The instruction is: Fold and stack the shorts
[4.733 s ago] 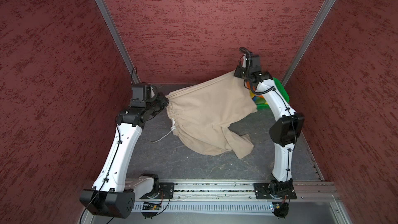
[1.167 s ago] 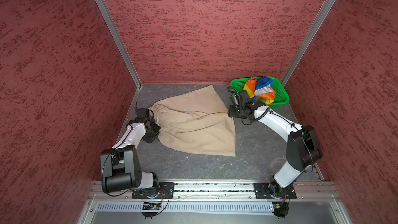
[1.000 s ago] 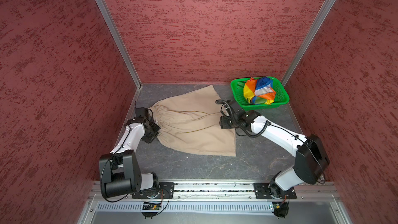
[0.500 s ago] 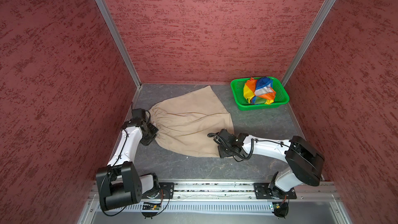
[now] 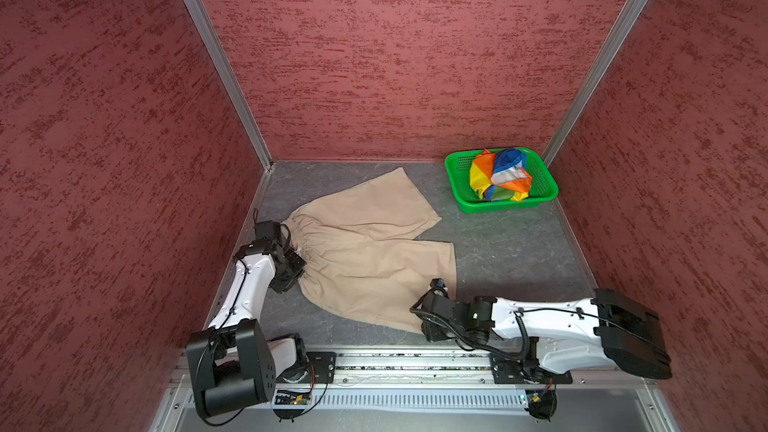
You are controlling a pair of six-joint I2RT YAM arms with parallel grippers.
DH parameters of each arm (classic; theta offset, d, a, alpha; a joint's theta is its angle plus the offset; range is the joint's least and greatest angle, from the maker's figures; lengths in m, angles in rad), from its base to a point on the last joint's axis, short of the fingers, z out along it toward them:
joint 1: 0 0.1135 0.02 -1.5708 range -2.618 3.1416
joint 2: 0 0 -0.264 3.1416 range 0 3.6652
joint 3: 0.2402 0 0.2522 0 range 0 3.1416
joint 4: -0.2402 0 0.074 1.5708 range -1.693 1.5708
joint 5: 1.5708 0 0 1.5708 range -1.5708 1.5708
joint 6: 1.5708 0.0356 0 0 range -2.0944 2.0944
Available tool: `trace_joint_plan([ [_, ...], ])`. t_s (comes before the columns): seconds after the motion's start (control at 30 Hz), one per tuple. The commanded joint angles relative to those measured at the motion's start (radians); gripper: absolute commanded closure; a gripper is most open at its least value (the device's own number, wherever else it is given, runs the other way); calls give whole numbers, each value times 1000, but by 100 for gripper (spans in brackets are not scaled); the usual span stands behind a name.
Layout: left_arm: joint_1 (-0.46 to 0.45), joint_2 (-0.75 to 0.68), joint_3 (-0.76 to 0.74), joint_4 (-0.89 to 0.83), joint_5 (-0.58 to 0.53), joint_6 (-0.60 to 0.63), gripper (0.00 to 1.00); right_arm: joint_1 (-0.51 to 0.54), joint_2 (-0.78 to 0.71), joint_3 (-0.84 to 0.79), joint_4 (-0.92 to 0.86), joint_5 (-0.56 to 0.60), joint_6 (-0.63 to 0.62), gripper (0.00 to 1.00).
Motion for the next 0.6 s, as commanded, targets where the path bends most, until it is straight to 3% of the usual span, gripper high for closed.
trace_joint_plan([
  [0.0,12,1,-4,29,36,5,42,6,-103,-7,-168,44,129,38],
  [0.07,13,-23,11,8,58,-5,35,-45,-171,63,-268,105,62,37],
  [0.17,21,-93,87,-60,70,-34,31,-195,-265,227,-380,228,-114,34],
  [0.3,3,-173,240,-105,8,-71,20,-433,-257,346,-220,210,-358,35],
  [0.33,-14,-173,277,-101,-23,-73,20,-477,-216,374,-170,213,-398,39],
  [0.37,-31,-163,306,-96,-50,-73,22,-506,-172,399,-136,217,-440,50],
  [0.43,-62,-114,357,-76,-82,-79,36,-544,-47,461,-51,239,-528,91],
  [0.47,-77,-78,376,-54,-75,-84,46,-554,18,494,-18,246,-572,100],
  [0.5,-97,-39,391,-30,-72,-90,54,-569,107,542,11,240,-616,100],
  [0.57,-138,39,413,11,-82,-110,59,-596,249,629,38,192,-662,100],
])
